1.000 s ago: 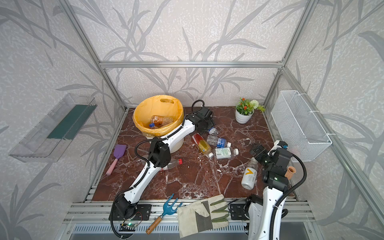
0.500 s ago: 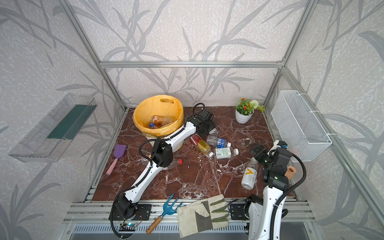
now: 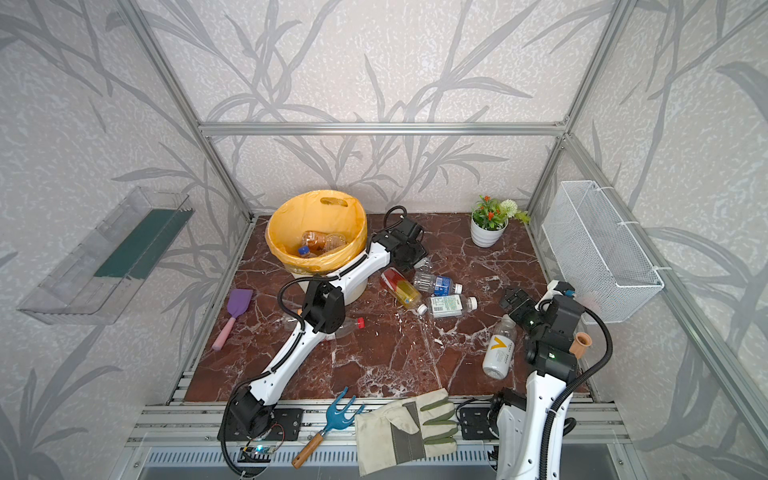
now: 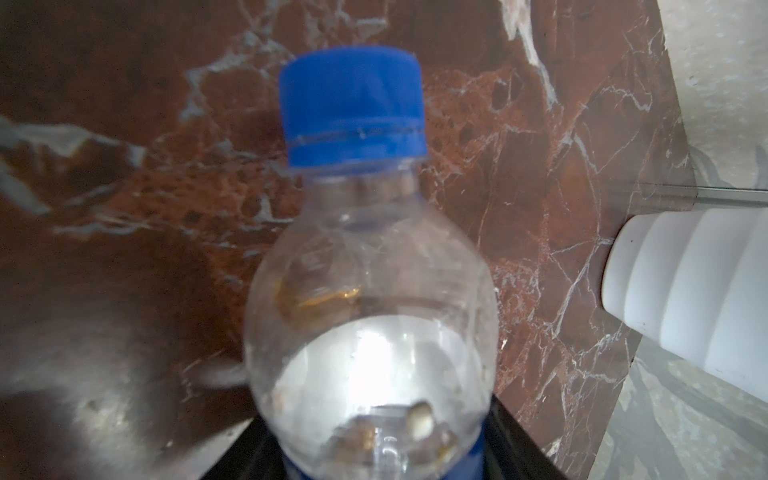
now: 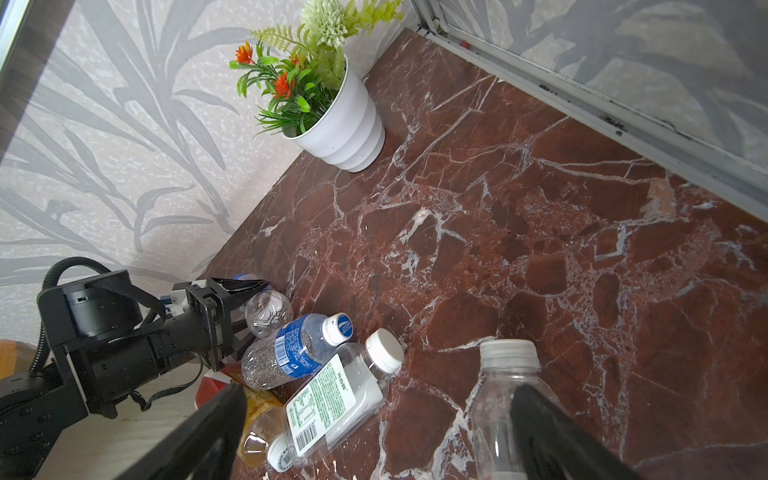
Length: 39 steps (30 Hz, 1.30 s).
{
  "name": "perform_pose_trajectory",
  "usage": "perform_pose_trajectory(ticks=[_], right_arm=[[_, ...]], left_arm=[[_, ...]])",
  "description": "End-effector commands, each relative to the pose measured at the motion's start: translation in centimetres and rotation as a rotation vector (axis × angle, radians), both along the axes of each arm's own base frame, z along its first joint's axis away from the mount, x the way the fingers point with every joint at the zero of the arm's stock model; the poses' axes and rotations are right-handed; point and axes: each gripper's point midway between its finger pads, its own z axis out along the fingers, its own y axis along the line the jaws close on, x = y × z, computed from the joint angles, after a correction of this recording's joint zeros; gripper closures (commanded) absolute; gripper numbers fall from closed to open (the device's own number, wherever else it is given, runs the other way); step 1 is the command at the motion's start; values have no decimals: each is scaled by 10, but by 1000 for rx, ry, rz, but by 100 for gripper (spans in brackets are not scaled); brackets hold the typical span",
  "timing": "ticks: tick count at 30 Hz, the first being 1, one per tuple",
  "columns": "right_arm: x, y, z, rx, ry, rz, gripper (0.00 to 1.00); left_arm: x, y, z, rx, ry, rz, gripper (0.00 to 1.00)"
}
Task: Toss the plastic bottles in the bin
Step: 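Lower the left gripper onto the Pepsi-labelled bottle and grasp it, then lift the Pepsi bottle and carry it over the bin with the left gripper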
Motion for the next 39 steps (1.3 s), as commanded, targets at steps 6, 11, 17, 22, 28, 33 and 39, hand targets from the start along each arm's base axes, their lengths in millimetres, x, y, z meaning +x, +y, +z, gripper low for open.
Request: perform_pose_trajectory(ticks=[6, 11, 17, 22, 28, 33, 39], right_arm=[[1, 1, 9, -2, -26, 7, 1], [2, 2, 10, 3, -33, 13, 1], [3, 3, 14, -4, -44, 26, 1], [5, 6, 17, 6, -60, 37, 1], [12, 21, 29, 30, -134, 134, 1], [16, 33, 41, 53, -194, 208, 1], [18, 42, 53, 77, -244, 262, 1]], left_arm=[[-1, -3, 4, 3, -12, -32, 45], [3, -7, 43, 11, -111, -57, 46], [7, -9, 103, 19, -258, -77, 46], [5, -9, 141, 22, -339, -100, 46], [-8, -15, 184, 39, -436, -157, 46], [-34, -19, 234, 115, -560, -221, 46], [-67, -17, 299, 199, -715, -267, 46]])
